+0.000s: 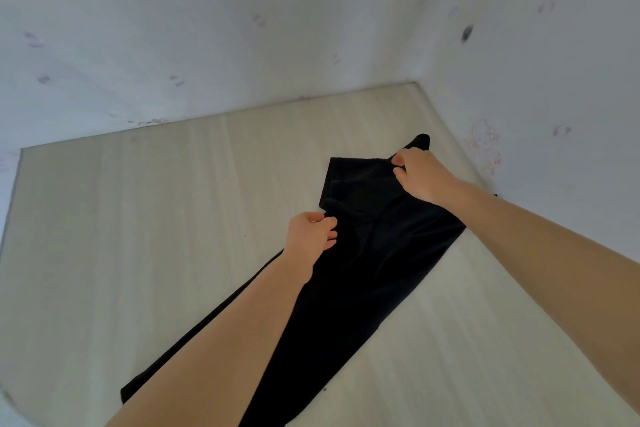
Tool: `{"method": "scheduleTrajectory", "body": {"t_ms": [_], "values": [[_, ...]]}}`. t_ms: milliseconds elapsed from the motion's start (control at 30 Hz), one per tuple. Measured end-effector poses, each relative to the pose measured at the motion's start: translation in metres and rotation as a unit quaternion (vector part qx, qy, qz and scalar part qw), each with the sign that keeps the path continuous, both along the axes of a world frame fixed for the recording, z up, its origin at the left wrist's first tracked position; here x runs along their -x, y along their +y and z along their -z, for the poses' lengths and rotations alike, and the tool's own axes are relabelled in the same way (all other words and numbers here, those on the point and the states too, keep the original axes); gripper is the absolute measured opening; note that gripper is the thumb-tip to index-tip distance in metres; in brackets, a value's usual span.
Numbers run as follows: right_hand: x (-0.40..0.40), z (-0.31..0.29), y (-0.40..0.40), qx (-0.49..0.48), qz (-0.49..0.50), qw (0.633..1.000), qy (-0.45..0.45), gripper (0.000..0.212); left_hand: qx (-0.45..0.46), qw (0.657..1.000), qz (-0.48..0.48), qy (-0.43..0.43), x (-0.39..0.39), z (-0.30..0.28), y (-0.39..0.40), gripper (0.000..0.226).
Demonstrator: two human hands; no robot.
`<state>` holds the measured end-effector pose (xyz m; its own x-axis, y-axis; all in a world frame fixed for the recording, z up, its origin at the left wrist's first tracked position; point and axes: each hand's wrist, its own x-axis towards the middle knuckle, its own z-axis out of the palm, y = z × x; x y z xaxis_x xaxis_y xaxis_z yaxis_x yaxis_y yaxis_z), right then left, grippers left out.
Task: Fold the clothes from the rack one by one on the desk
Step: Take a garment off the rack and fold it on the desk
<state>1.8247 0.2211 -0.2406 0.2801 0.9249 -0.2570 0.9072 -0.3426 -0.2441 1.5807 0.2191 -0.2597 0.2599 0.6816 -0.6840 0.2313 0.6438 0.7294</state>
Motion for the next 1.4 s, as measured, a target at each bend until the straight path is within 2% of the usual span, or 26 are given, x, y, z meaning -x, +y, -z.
{"method": "scheduleTrajectory", "body": {"t_ms": [133,233,300,400,467,567,667,767,833,900,967,1067,1200,1300,1333,1400], "values": [[0.005,0.013,0.037,0.037,0.019,0.999,0.018,0.045,0.097,0.988,-0.106,-0.050,-0.023,0.012,0.017,0.028],[0.005,0.028,0.052,0.089,0.008,0.996,0.008,0.049,0.103,0.987,-0.118,-0.037,-0.035,0.015,0.028,0.026],[0.002,0.031,0.057,0.103,0.011,0.995,0.012,0.044,0.083,0.989,-0.120,-0.019,-0.041,0.016,0.038,0.019],[0.000,0.025,0.062,0.063,0.017,0.996,0.057,0.028,0.012,0.992,-0.123,0.011,-0.042,0.010,0.057,0.012],[0.000,0.013,0.062,-0.016,0.047,0.993,0.110,0.023,-0.052,0.991,-0.120,0.011,-0.039,0.003,0.069,0.016],[-0.003,-0.014,0.051,-0.146,0.128,0.961,0.194,0.017,-0.181,0.981,-0.071,0.025,-0.035,-0.017,0.072,0.023],[-0.013,-0.029,0.022,-0.216,0.181,0.925,0.255,0.012,-0.314,0.948,0.029,0.044,-0.033,-0.035,0.047,0.020],[-0.028,-0.019,-0.025,-0.196,0.185,0.936,0.228,0.013,-0.386,0.906,0.169,0.042,-0.031,-0.033,0.008,0.016],[-0.036,-0.006,-0.061,-0.159,0.179,0.952,0.190,0.017,-0.430,0.854,0.282,0.083,-0.030,-0.020,-0.018,0.013],[-0.043,0.010,-0.095,-0.116,0.127,0.974,0.148,0.030,-0.461,0.803,0.358,0.120,-0.028,-0.002,-0.039,0.013],[-0.046,0.025,-0.118,-0.051,0.061,0.987,0.138,0.035,-0.470,0.770,0.403,0.152,-0.029,0.014,-0.053,0.017],[-0.040,0.035,-0.134,0.036,-0.002,0.995,0.090,0.037,-0.470,0.756,0.414,0.187,-0.033,0.026,-0.061,0.020],[-0.029,0.037,-0.144,0.048,-0.115,0.991,-0.047,0.068,-0.485,0.736,0.428,0.198,-0.036,0.031,-0.062,0.022],[-0.025,0.041,-0.150,0.032,-0.151,0.985,-0.072,0.072,-0.471,0.743,0.433,0.196,-0.036,0.031,-0.062,0.013],[-0.024,0.042,-0.152,0.029,-0.150,0.986,-0.065,0.070,-0.457,0.765,0.416,0.184,-0.036,0.030,-0.061,0.008],[-0.025,0.044,-0.156,0.015,-0.146,0.988,-0.039,0.064,-0.393,0.835,0.358,0.145,-0.038,0.027,-0.057,0.005]]}}
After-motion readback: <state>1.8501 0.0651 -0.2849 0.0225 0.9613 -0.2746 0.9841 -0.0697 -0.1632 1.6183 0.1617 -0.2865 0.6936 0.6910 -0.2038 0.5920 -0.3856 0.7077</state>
